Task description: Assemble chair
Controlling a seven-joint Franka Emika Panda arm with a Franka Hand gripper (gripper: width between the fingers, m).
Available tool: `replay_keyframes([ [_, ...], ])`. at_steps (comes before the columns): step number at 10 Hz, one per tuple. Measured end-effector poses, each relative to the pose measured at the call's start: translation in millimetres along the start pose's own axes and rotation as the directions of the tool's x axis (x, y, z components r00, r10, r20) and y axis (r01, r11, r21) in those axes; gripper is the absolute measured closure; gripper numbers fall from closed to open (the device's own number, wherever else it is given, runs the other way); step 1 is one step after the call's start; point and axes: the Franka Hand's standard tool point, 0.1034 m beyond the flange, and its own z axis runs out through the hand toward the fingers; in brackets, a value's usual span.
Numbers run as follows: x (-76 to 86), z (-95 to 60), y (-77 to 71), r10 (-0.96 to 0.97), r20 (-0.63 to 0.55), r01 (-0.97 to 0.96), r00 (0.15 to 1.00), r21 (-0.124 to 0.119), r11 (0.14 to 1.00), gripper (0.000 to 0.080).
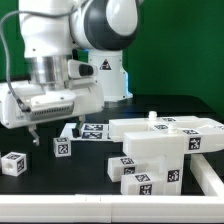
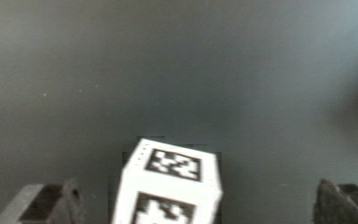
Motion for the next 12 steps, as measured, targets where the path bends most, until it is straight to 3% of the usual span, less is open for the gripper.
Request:
replay_keyframes([
  [2, -4.9, -13.0, 3.0, -0.255, 0.031, 0.255, 0.967, -0.018, 0.967, 0.0151],
  [5, -2.3, -10.0, 2.9, -0.417, 0.026, 0.417, 0.909, -0.015, 0.909, 0.0151],
  [6, -3.7, -9.7, 4.2, -0.512, 0.026, 0.513, 0.859, -0.03, 0.858, 0.0151],
  [8, -14.0, -17.1, 2.3, -0.701, 0.055, 0.703, 0.711, -0.072, 0.707, 0.0151],
  [10, -23.9, -21.5, 4.3, -0.91, 0.088, 0.912, 0.406, -0.099, 0.397, 0.0151],
  [12, -23.4, -20.9, 3.6, -0.947, 0.089, 0.949, 0.31, -0.087, 0.303, 0.0151],
])
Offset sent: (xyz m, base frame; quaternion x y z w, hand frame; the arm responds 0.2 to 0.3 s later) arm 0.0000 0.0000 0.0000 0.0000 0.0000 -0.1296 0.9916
